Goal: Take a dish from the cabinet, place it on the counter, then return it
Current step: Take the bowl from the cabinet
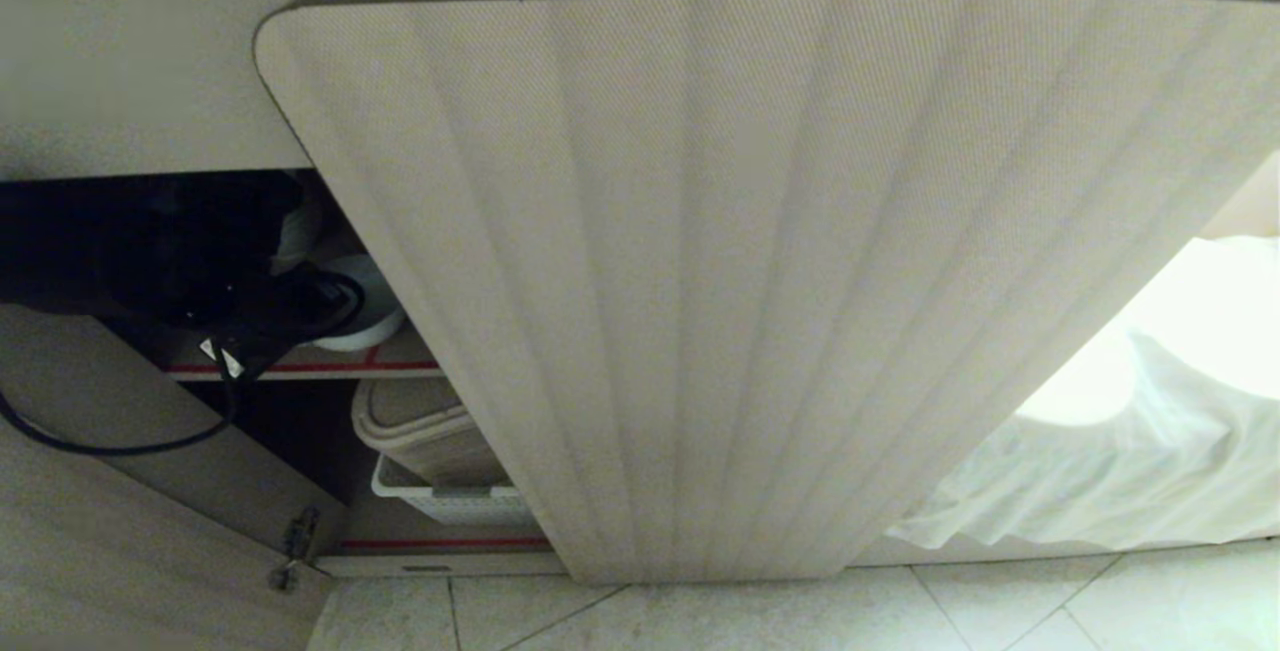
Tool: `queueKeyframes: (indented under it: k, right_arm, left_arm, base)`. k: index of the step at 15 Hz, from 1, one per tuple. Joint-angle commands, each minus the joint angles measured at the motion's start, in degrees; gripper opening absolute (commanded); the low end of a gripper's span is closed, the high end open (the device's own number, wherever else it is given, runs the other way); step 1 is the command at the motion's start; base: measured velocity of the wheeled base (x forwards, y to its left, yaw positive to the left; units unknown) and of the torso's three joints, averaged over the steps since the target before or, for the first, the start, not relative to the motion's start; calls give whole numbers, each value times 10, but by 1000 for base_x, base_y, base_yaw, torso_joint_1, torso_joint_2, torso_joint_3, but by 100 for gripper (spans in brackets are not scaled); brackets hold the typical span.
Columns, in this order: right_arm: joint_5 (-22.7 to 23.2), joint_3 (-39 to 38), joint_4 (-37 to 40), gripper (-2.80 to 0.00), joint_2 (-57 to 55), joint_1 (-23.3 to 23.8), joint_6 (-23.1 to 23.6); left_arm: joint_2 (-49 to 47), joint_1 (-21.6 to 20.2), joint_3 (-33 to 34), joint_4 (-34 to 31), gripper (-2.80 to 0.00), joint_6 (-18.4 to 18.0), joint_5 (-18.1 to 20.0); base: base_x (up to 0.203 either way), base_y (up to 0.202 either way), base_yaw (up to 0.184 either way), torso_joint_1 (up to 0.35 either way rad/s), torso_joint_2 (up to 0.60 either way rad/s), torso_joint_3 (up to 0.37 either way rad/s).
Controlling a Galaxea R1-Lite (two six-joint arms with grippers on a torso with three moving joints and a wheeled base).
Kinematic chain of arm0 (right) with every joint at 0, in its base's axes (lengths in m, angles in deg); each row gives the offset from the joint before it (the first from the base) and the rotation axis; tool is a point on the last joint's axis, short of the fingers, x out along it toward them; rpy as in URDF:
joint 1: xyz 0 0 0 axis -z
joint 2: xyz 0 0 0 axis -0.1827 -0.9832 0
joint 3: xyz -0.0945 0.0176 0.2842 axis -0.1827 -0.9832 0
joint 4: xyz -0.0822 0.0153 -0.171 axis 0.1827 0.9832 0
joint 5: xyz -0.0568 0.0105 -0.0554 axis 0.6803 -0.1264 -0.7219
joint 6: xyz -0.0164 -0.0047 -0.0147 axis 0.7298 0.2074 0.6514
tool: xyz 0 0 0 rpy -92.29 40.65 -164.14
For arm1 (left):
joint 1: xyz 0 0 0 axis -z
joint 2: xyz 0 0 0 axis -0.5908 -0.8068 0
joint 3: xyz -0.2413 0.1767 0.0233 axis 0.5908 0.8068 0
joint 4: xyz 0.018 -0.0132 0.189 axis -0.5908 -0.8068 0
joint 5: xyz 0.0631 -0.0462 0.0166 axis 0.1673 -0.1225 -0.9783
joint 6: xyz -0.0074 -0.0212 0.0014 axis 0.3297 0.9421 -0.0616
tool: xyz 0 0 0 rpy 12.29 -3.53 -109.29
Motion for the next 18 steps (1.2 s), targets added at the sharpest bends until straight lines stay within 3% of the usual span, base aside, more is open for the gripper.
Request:
queueKeyframes:
  k: [1, 11, 18]
  right_arm:
    - [0, 0, 0, -280, 0, -1, 0]
    - [0, 0, 0, -280, 0, -1, 0]
    - [0, 0, 0, -280, 0, 0, 0]
  left_arm:
    - [1, 0, -1, -9, -280, 2, -1]
    - [12, -3, 4, -45, -280, 4, 0]
    - [47, 6, 55, -46, -280, 7, 0]
  base:
    - [0, 0, 0, 0, 0, 0]
    - [0, 0, 0, 0, 0, 0]
    - [0, 0, 0, 0, 0, 0]
